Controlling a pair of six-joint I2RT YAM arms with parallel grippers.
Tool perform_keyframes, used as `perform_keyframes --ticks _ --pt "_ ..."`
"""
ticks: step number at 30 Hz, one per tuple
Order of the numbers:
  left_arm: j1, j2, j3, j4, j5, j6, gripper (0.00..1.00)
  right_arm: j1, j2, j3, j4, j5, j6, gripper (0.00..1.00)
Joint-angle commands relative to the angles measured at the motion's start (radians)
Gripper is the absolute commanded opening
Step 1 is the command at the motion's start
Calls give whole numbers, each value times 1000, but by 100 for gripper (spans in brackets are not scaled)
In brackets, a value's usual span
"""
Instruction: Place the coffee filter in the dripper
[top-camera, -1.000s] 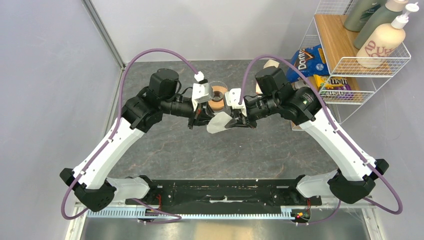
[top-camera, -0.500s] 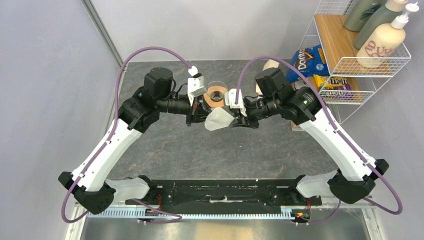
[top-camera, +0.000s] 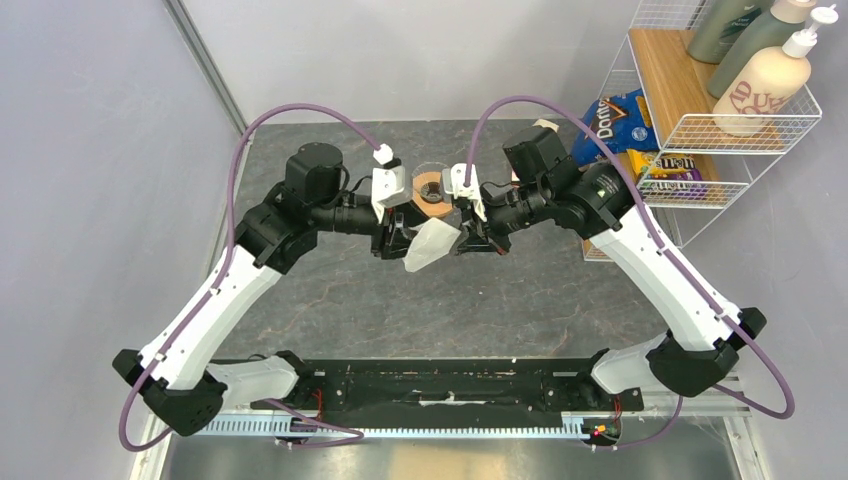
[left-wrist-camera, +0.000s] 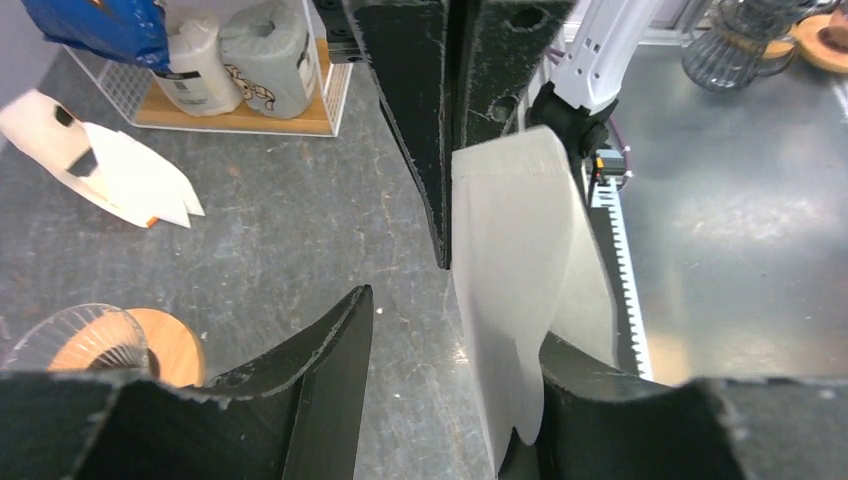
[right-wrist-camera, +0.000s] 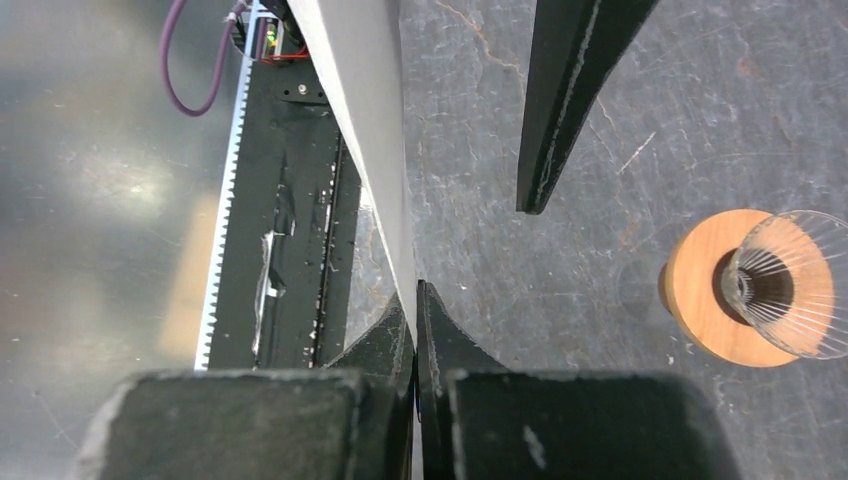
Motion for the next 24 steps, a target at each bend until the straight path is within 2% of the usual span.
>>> perform_keyframes --ticks 1,5,8,12,14,16,17,20,22,24 --pt "-8 -55 -19 24 -27 195 51 -4 0 29 -4 -65 60 0" --pt "-8 -62 -16 -28 -23 331 51 -4 7 18 -11 -90 105 0" --pt "-12 -58 -10 -44 -23 378 49 -5 19 19 -20 -121 128 0" --pt "-16 -40 12 -79 2 392 42 -5 32 26 -13 -125 154 0" --pt "-19 -32 18 -76 15 356 34 -5 41 40 -2 -115 171 0" --pt "-19 -25 22 -54 16 273 13 -8 43 49 13 -86 182 20" --pt "-18 -21 21 -37 2 208 4 -16 39 49 30 -62 192 35" --pt "-11 -17 0 53 -88 -29 2 -74 11 32 105 -2 225 64" --pt "-2 -14 -16 118 -185 -190 2 -112 -9 19 155 27 234 76" --pt "15 -5 -19 159 -263 -351 2 -125 -36 -2 184 59 183 82"
